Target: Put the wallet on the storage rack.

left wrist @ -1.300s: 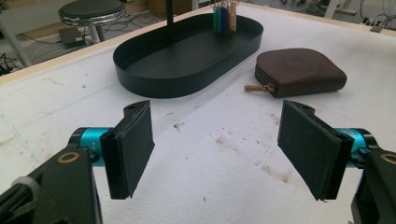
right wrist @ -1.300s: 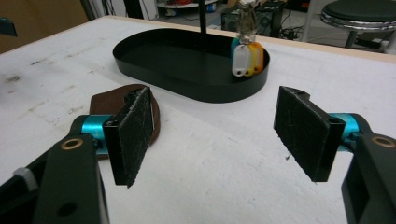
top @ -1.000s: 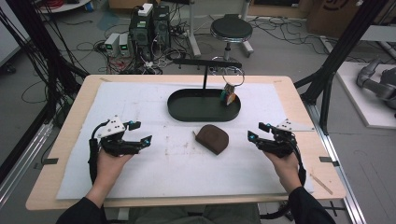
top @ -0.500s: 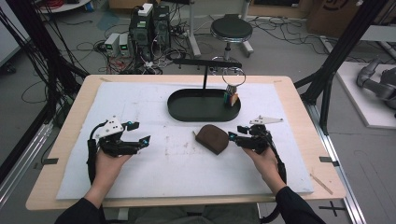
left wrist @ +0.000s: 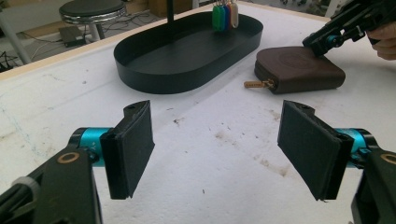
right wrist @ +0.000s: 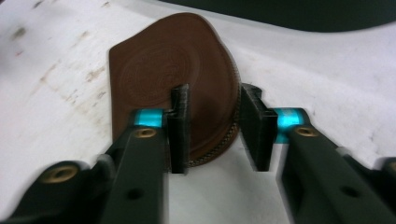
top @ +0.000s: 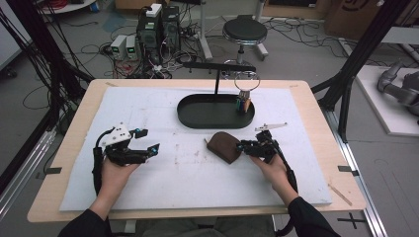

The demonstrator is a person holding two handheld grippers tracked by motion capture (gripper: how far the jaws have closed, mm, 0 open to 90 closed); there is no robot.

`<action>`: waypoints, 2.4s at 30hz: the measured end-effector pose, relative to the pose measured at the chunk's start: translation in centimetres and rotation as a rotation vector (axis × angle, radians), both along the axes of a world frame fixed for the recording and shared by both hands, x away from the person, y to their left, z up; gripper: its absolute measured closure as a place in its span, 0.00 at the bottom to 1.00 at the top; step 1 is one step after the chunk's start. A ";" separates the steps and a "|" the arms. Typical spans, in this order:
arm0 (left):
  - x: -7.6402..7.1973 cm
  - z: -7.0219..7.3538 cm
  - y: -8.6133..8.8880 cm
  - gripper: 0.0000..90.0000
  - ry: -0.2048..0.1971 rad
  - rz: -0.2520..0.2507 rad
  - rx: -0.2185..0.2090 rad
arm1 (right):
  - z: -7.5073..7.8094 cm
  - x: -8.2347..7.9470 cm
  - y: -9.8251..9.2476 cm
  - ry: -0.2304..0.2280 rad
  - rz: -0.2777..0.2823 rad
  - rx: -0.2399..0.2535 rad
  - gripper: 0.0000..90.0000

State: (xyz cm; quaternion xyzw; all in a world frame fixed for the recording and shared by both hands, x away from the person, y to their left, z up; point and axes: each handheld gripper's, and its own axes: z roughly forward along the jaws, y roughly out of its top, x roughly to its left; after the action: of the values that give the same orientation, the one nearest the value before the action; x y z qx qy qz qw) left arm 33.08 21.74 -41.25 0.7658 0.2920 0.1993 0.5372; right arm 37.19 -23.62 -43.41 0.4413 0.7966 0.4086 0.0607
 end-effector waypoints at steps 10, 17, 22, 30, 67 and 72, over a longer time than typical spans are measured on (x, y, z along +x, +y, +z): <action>0.0 0.1 -0.1 0.30 -0.005 -0.007 -0.006 | 1.5 -1.0 0.1 -0.121 0.078 0.022 0.98; 0.0 0.2 -0.1 0.30 -0.005 -0.011 -0.020 | 2.7 -2.1 0.7 -0.218 0.175 0.048 0.99; 0.1 0.3 -0.5 0.30 -0.006 -0.025 -0.027 | 3.4 -2.6 0.8 -0.264 0.206 0.064 0.99; 0.2 0.4 -2.0 0.30 0.011 -0.107 -0.059 | 4.8 -3.5 1.1 -0.325 0.274 0.092 0.99; 5.3 -2.7 -14.5 0.34 0.272 -0.504 -0.102 | 5.4 -5.3 0.3 -0.353 0.500 0.059 0.99; 5.1 -2.7 -14.6 0.55 0.245 -0.552 -0.084 | 5.3 -5.1 0.1 -0.341 0.505 0.060 0.98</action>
State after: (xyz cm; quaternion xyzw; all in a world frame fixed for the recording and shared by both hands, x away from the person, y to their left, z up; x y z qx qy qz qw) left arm 38.19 7.09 -43.93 0.8118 0.1433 -0.0601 0.5629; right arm 32.05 -23.57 -38.14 0.1561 0.8470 0.5022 0.0771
